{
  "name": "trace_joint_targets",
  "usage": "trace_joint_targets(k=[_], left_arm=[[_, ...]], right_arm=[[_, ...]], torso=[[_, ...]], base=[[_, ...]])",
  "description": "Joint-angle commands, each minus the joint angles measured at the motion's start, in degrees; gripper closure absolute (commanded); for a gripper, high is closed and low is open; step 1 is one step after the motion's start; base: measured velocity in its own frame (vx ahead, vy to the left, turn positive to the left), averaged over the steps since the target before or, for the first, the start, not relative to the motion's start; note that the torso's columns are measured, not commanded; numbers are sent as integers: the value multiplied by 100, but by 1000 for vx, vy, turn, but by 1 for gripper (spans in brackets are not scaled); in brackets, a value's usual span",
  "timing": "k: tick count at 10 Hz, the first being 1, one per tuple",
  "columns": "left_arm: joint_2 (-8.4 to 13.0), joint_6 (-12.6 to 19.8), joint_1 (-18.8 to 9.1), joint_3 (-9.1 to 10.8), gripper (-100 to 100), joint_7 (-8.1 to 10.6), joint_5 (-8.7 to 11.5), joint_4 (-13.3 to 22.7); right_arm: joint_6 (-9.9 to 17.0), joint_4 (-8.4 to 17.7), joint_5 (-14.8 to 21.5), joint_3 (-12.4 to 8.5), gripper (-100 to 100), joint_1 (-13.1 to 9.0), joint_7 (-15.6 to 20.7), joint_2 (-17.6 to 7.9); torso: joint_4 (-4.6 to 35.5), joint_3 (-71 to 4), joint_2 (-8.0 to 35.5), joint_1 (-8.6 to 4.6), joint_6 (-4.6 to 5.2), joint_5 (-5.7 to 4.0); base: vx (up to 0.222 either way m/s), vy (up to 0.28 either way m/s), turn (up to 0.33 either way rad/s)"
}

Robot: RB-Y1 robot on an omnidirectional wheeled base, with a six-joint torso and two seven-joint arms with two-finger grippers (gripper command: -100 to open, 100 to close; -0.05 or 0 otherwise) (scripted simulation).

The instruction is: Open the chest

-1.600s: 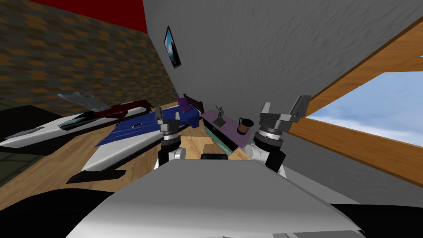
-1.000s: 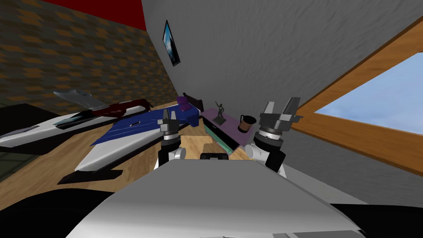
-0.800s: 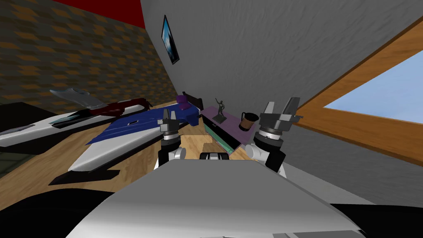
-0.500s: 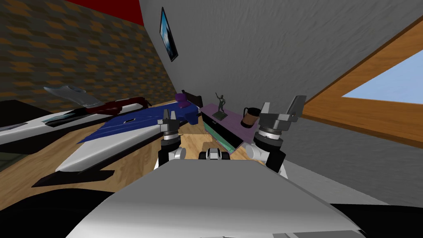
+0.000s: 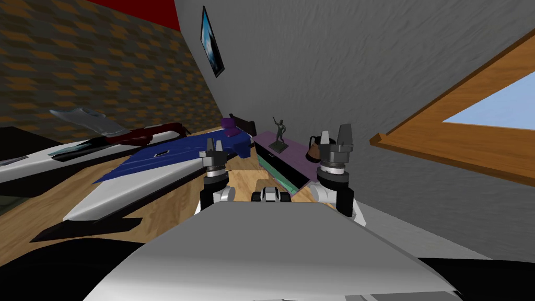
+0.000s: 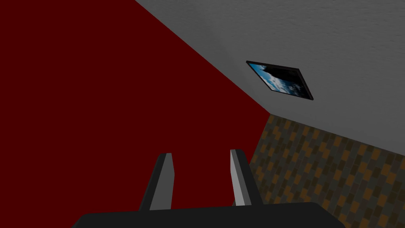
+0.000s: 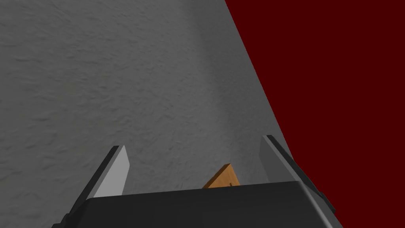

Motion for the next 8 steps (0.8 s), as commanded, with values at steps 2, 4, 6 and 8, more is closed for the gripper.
trace_joint_targets(k=[2,4,6,8], left_arm=[[0,0,0,0,0,0,0,0],[0,0,0,0,0,0,0,0],[0,0,0,0,0,0,0,0],[0,0,0,0,0,0,0,0]], right_arm=[[218,76,367,215,-100,-54,558,-233],[307,104,536,324,-100,-71,866,-295],[402,133,716,440,-100,-88,1170,-349],[502,162,907,561,-100,-106,1466,-399]], torso=[[3,6,10,-1,0,0],[2,3,6,2,0,1],[2,3,6,-2,0,0],[2,3,5,-2,1,0]], base=[[38,13,-8],[35,18,-8],[35,15,-7],[33,11,-7]])
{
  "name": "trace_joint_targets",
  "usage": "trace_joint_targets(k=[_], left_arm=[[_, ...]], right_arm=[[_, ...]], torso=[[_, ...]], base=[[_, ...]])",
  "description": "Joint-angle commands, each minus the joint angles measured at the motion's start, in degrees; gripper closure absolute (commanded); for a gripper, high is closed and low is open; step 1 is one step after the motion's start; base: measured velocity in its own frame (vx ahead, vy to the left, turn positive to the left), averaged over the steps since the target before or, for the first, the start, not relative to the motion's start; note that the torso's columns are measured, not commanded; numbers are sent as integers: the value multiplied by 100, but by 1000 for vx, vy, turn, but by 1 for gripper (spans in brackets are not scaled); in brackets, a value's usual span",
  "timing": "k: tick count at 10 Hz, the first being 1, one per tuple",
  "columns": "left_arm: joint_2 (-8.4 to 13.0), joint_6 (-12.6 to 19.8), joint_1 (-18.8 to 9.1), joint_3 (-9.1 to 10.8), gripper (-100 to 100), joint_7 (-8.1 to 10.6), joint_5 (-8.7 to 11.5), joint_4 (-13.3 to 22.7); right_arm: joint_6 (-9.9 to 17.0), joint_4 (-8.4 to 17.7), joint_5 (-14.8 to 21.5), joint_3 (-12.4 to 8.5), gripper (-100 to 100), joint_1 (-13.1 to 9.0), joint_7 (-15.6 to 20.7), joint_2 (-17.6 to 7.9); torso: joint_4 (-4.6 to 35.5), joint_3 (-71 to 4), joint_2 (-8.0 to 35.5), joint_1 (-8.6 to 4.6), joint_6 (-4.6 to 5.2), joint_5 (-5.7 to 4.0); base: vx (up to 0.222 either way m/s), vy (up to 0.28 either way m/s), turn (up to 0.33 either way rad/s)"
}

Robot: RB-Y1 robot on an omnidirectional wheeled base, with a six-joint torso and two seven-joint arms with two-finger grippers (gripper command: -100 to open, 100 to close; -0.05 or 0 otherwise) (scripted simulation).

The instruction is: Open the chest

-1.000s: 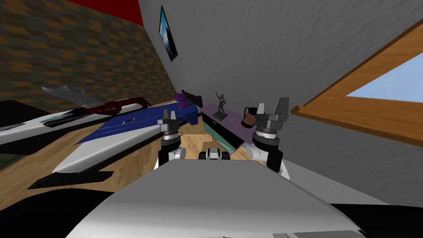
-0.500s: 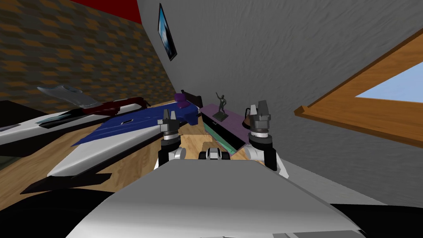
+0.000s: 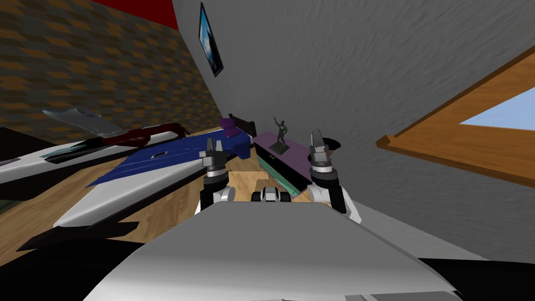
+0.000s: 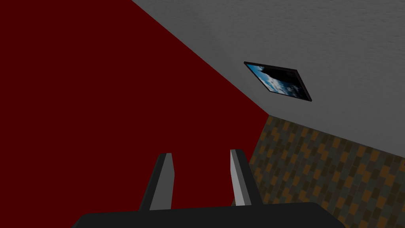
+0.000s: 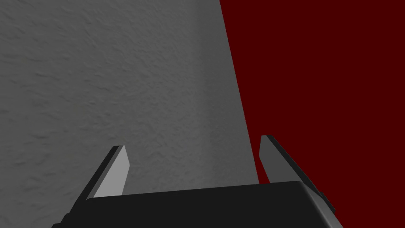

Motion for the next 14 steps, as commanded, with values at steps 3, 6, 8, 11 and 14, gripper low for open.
trace_joint_targets(k=[3,6,8,11,14], left_arm=[[0,0,0,0,0,0,0,0],[0,0,0,0,0,0,0,0],[0,0,0,0,0,0,0,0],[0,0,0,0,0,0,0,0],[0,0,0,0,0,0,0,0]], right_arm=[[210,55,416,264,-100,-18,728,-109],[437,123,846,533,-100,-50,1220,-203],[437,123,846,533,-100,-50,1422,-203],[687,206,1309,816,-100,-75,1953,-306],[820,257,1552,962,-100,-84,2460,-361]], torso=[[0,-1,-2,3,-1,1],[0,-1,-1,2,0,0],[1,2,2,-1,-1,-1],[1,2,3,3,0,1],[-1,-2,-5,5,-1,1]], base=[[36,13,-7],[44,19,-10],[26,8,-3],[16,12,-34],[17,18,-37]])
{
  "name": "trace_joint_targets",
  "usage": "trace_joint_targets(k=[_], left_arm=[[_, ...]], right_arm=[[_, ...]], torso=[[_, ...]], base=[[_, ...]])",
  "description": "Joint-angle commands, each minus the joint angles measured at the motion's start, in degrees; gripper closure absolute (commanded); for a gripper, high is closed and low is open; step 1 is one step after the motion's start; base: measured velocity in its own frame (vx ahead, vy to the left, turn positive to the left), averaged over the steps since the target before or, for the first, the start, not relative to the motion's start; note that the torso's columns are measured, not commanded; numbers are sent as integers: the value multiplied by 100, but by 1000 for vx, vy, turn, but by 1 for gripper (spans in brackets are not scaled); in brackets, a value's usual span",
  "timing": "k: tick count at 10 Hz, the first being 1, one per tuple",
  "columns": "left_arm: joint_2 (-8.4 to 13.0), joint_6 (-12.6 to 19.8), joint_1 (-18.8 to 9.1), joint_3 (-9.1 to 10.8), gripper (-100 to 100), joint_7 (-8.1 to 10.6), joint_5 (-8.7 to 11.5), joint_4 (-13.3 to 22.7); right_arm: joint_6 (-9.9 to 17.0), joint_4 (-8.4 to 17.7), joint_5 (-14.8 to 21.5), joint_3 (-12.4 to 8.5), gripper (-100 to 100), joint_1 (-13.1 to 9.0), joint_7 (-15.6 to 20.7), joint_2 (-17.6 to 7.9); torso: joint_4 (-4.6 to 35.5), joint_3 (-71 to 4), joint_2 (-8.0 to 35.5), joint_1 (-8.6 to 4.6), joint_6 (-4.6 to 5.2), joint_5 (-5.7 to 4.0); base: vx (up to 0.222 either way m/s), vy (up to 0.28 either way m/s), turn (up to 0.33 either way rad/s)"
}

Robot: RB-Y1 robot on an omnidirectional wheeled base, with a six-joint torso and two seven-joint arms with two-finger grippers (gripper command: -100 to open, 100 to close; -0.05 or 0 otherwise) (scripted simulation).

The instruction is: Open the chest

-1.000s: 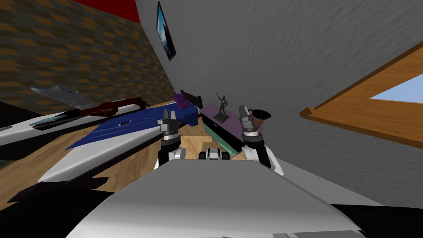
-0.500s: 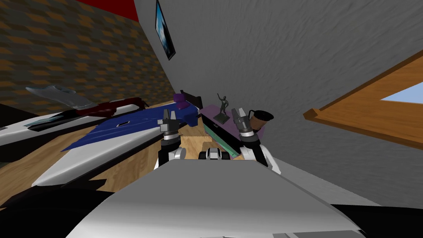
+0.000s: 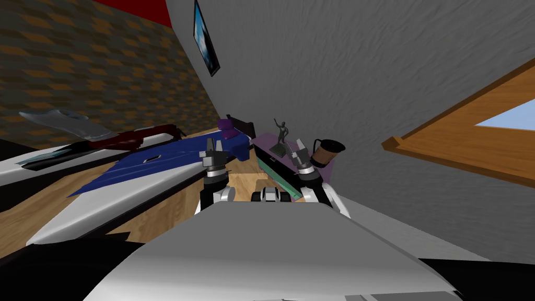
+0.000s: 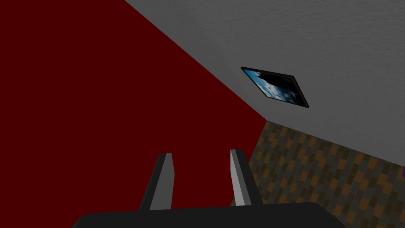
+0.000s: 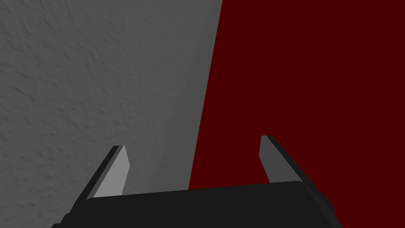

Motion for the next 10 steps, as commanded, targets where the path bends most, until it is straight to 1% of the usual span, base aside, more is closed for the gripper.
trace_joint_targets(k=[1,2,3,4,5,6,7,8,9,10], left_arm=[[0,0,0,0,0,0,0,0],[0,0,0,0,0,0,0,0],[0,0,0,0,0,0,0,0],[0,0,0,0,0,0,0,0],[0,0,0,0,0,0,0,0],[0,0,0,0,0,0,0,0],[0,0,0,0,0,0,0,0],[0,0,0,0,0,0,0,0],[0,0,0,0,0,0,0,0],[0,0,-1,0,0,0,0,0]], right_arm=[[69,37,109,51,-100,-6,343,-38],[208,94,358,198,-100,-13,571,-95],[208,94,358,198,-100,-13,700,-95],[352,158,600,346,-100,-17,863,-155],[352,158,612,346,-100,-17,1031,-155],[352,158,612,346,-100,-17,1084,-155],[501,231,870,494,-100,-18,1322,-216],[501,231,870,494,-100,-18,1453,-216],[501,231,870,494,-100,-18,1453,-216],[655,313,1132,642,-100,-16,1702,-279]], torso=[[0,1,2,-3,0,0],[2,3,6,-8,0,-2],[0,1,2,-2,0,-1],[1,2,4,-3,1,0],[2,4,7,-6,0,-1],[2,4,7,-6,0,-2],[1,2,3,-3,-1,-1],[-1,-1,-1,1,1,0],[1,1,4,-5,0,-1],[1,3,4,-3,-2,-1]], base=[[7,7,-18],[23,25,-36],[20,20,-44],[11,11,-34],[8,9,-26],[14,17,30],[28,28,-72],[16,17,-52],[16,20,59],[19,18,-32]])
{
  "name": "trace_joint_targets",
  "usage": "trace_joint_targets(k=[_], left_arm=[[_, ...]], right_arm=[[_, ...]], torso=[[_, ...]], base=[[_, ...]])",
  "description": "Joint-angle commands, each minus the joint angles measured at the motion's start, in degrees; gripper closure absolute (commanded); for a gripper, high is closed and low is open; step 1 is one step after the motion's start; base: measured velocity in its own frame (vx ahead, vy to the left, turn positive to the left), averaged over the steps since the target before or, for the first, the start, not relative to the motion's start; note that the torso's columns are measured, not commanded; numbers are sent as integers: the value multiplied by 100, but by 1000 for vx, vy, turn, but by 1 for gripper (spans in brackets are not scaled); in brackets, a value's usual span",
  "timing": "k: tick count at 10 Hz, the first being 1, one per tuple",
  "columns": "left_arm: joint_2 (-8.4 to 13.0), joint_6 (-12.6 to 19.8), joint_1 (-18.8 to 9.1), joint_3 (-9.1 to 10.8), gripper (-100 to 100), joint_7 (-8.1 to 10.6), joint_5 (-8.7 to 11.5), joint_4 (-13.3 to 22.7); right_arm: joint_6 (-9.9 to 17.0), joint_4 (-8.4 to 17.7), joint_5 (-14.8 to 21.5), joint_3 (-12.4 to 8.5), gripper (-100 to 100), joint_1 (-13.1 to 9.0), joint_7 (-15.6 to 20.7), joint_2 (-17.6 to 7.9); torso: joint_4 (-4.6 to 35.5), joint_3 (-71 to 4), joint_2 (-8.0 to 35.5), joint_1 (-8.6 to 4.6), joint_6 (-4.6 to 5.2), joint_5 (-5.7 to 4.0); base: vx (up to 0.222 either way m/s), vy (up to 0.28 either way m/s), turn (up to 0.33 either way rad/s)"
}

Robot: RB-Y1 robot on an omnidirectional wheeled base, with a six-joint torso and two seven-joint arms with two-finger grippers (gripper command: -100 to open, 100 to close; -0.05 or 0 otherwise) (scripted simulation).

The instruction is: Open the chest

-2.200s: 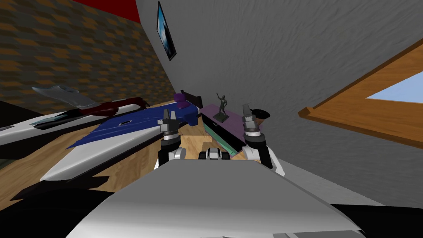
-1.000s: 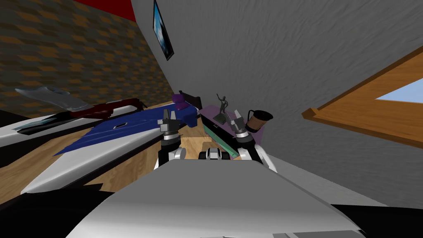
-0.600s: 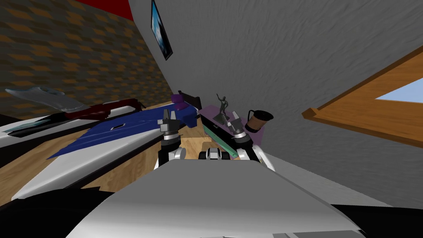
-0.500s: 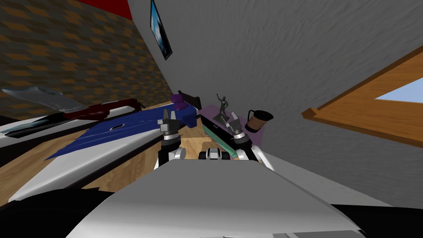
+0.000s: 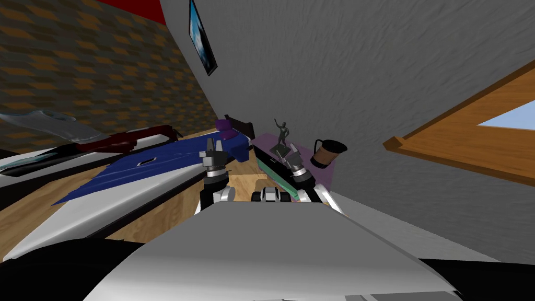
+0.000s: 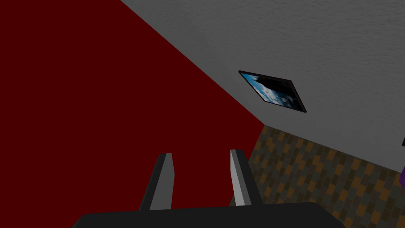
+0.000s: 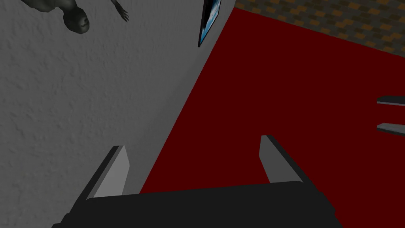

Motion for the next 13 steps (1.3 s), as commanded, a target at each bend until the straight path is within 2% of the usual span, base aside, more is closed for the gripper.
trace_joint_targets(k=[1,9,13], left_arm=[[0,0,0,0,0,0,0,0],[0,0,0,0,0,0,0,0],[0,0,0,0,0,0,0,0]], right_arm=[[134,87,274,156,-100,22,402,-60],[134,87,274,156,-100,22,402,-60],[429,364,801,172,-100,106,924,-461]], torso=[[0,0,0,-1,2,0],[0,1,3,-4,1,-1],[-3,-6,-9,8,1,3]], base=[[17,21,-6],[1,2,-5],[32,44,80]])
